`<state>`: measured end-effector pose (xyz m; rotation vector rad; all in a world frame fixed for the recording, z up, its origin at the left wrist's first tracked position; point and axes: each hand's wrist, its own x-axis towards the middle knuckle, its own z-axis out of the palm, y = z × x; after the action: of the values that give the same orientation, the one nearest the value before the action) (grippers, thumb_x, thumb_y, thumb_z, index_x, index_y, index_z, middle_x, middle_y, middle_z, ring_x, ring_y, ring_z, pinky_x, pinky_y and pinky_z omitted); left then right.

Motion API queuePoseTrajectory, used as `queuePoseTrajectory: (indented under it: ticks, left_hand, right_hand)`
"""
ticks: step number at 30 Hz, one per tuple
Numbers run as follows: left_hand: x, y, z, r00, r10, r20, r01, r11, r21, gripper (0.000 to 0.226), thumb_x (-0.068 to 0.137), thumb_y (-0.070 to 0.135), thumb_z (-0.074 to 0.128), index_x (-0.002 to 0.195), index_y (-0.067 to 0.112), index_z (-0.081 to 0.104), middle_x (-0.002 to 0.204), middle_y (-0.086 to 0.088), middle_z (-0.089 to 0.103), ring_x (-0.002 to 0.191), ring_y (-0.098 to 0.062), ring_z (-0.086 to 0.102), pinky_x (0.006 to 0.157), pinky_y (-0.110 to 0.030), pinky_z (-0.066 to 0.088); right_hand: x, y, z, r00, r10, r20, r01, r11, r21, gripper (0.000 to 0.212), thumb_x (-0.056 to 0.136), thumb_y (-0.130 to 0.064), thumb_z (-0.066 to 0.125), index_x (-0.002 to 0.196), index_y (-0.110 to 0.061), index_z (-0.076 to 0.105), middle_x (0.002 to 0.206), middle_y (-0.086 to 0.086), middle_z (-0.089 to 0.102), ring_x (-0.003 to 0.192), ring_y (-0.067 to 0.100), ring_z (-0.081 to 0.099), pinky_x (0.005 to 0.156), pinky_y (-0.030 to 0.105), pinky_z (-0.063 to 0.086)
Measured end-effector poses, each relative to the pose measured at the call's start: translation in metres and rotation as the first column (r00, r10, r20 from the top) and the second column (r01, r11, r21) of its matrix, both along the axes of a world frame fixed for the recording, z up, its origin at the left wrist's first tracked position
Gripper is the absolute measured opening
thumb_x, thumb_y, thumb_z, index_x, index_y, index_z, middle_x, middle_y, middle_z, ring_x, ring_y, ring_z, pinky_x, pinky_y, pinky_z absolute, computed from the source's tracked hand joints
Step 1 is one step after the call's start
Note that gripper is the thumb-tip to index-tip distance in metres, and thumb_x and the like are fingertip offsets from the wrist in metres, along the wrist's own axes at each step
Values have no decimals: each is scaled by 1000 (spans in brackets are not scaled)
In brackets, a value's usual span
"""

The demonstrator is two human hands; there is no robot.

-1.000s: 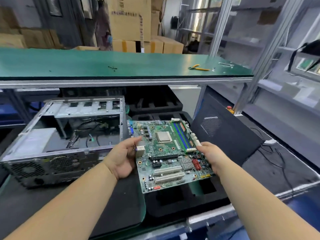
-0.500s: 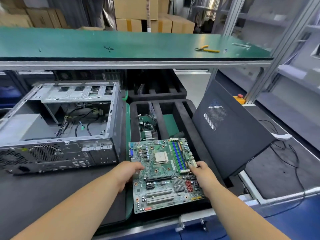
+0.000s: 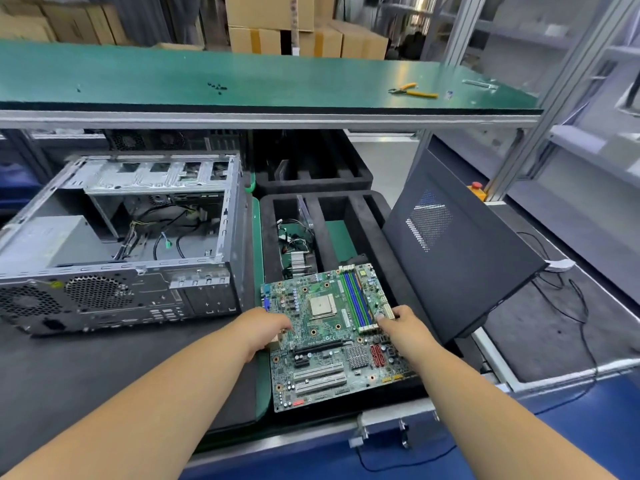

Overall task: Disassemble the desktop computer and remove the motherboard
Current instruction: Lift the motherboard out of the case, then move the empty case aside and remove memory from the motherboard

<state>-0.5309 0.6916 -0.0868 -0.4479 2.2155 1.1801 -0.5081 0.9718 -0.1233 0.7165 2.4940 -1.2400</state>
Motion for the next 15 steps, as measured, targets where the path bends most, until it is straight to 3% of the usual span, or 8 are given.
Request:
queuePoseTrajectory:
  ticks: [3, 7, 9, 11, 13, 15]
  left_hand:
    - [1, 0, 3, 1000, -1, 5, 1, 1000, -2, 63, 80, 35, 65, 134, 7, 45, 133, -12, 48, 106, -24, 50, 91, -38, 44]
    - [3, 1, 11, 997, -48, -53, 43, 996, -79, 70, 84, 36, 62, 142, 8, 36, 140, -12, 45, 100, -21, 44, 79, -31, 37]
    - [2, 1, 22, 990, -96, -102, 83, 989, -119, 70, 86, 35, 60, 146, 11, 32, 143, -10, 43, 105, -21, 46, 75, -28, 38]
    - [0, 0, 38, 978, -138, -156, 121, 986, -114, 68, 89, 33, 58, 148, 13, 31, 149, -7, 37, 125, -25, 44, 87, -28, 36]
    - [-4, -5, 57, 963, -150, -222, 142, 988, -52, 66, 90, 31, 58, 148, 16, 32, 151, -3, 36, 133, -23, 39, 94, -28, 32]
    - [-7, -12, 75, 945, -132, -300, 143, 990, 15, 61, 89, 30, 59, 146, 21, 37, 145, 3, 44, 130, -18, 43, 94, -27, 32]
  right_hand:
    - [-2, 0, 6, 1000, -3, 27, 3, 1000, 0, 57, 90, -47, 55, 138, -21, 38, 101, -5, 48, 77, 7, 49, 60, 29, 40]
    - [-1, 0, 15, 999, 14, 50, -16, 999, 38, 59, 89, -47, 51, 141, -22, 36, 96, -2, 58, 70, 15, 59, 56, 28, 44]
    - [-2, 0, 21, 999, 51, 3, -51, 992, 118, 60, 90, -43, 47, 144, -22, 34, 119, 6, 58, 83, 19, 60, 66, 32, 47]
    - [-8, -2, 28, 992, 91, -86, -69, 969, 236, 57, 92, -39, 47, 145, -20, 35, 139, 6, 45, 112, 24, 53, 88, 40, 47]
    - [-18, -12, 39, 971, 128, -203, -63, 952, 298, 54, 93, -35, 49, 143, -18, 38, 141, 6, 43, 122, 26, 46, 99, 46, 44]
    - [-31, -27, 52, 934, 164, -319, -60, 948, 313, 47, 93, -31, 52, 138, -19, 44, 135, 4, 46, 120, 25, 47, 99, 46, 44]
